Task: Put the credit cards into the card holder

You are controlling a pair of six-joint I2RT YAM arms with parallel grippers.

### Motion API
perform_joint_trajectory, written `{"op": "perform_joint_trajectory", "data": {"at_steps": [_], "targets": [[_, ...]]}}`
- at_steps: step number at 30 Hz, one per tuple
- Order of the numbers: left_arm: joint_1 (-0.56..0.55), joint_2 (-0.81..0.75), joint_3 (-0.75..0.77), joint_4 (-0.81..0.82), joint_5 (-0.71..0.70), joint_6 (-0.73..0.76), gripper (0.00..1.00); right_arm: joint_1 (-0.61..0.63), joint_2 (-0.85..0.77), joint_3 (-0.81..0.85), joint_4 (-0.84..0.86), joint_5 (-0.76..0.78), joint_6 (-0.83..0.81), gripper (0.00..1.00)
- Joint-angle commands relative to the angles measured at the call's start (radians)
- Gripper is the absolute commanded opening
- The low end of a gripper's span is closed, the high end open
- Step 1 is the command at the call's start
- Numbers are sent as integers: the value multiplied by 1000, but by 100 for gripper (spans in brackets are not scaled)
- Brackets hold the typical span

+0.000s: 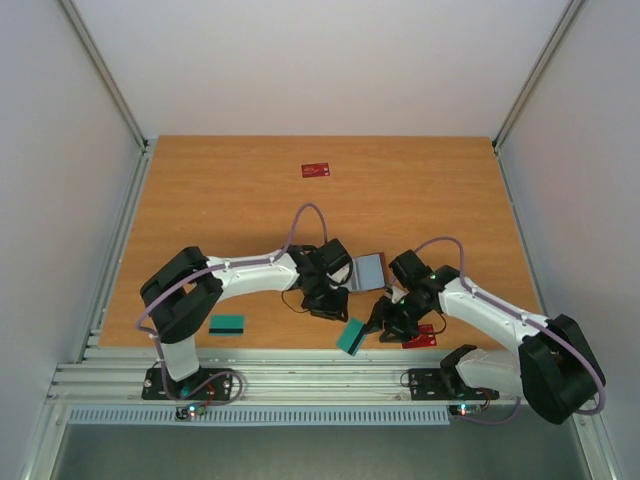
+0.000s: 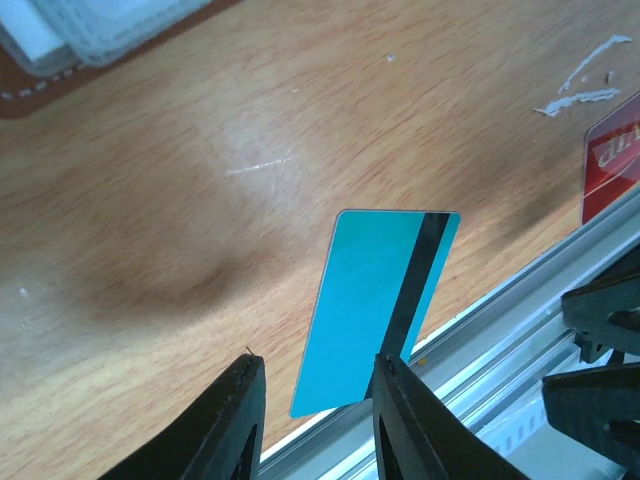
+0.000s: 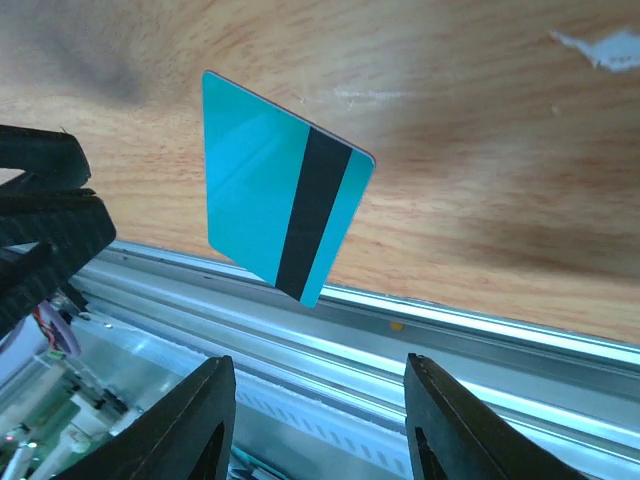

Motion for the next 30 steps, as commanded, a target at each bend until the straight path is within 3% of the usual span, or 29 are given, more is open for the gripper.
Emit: {"op": "perform_joint_trajectory", "data": {"at_steps": [1,10,30], "targets": [[16,18,27,-7,48,83,31,7,-66,-56,96,-48,137,49],[23,102,48,-26,152,176,31,25,-74,-168,293,-77,278,48],[22,165,34,3,234,202,29,208,35,-204,427,-3,385,48]]}}
